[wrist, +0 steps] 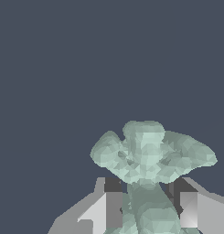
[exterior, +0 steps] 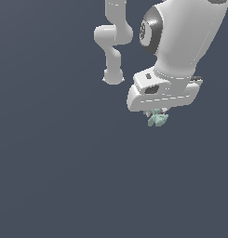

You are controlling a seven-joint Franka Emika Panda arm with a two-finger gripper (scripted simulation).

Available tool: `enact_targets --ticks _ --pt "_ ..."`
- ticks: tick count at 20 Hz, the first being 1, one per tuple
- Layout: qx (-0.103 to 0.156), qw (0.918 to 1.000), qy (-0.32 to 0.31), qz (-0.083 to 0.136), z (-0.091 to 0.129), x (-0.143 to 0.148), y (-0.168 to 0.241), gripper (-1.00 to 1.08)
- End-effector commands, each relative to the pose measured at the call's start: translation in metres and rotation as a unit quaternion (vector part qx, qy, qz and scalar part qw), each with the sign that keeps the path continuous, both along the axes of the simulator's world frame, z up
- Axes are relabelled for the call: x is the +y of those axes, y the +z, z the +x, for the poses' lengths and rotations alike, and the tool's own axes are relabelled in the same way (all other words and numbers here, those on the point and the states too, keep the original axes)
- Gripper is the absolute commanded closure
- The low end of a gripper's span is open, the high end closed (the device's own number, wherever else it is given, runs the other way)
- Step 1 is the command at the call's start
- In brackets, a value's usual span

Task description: Pick up the object and move it to a goal position.

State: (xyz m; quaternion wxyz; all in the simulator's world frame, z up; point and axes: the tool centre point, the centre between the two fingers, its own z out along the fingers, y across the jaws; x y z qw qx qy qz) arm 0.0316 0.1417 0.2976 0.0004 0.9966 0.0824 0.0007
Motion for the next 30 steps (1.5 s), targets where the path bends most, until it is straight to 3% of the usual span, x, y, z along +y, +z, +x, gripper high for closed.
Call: enact_targets --ticks 1,16,30 --pt "0.001 1.0 0.0 0.0 0.005 0.011 0.017 1.08" --pt "0.001 1.0 0.0 0.0 0.03 0.058 0.092 1.08" --pt "0.001 1.0 0.0 0.0 0.042 0.077 0.122 1.08"
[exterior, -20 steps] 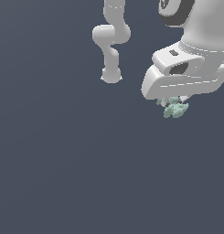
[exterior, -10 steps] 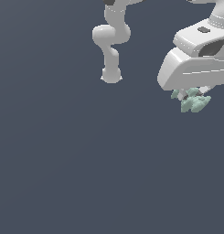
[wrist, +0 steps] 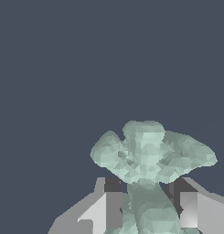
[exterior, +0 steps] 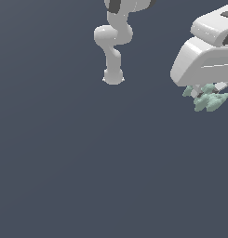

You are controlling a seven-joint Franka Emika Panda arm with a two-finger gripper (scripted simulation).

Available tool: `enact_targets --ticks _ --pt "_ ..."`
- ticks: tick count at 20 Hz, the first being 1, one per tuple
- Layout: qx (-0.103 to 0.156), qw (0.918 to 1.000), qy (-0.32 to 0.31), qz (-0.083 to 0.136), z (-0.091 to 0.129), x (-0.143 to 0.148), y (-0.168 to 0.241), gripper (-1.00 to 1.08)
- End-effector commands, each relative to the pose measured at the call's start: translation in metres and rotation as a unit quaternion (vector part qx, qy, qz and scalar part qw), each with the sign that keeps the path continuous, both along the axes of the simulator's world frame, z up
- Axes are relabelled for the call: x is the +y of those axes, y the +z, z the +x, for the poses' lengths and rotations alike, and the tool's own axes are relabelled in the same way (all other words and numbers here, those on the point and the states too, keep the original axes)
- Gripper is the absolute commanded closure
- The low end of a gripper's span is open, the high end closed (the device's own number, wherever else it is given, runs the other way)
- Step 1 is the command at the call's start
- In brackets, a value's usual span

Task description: Pick up the object and move it to a goal position.

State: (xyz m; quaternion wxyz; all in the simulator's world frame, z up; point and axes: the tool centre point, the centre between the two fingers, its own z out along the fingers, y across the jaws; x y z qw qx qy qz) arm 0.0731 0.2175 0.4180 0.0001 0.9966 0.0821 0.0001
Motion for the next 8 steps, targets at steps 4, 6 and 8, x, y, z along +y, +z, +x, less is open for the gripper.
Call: enact_targets --ticks 4,6,8 --pt "0.0 1.0 0.0 0.0 0.0019 0.0027 0.0043 1.08" --pt "0.0 1.0 0.0 0.0 0.0022 0.0031 0.0049 1.08" --pt "0.0 1.0 0.0 0.0 0.0023 0.0032 0.005 1.08"
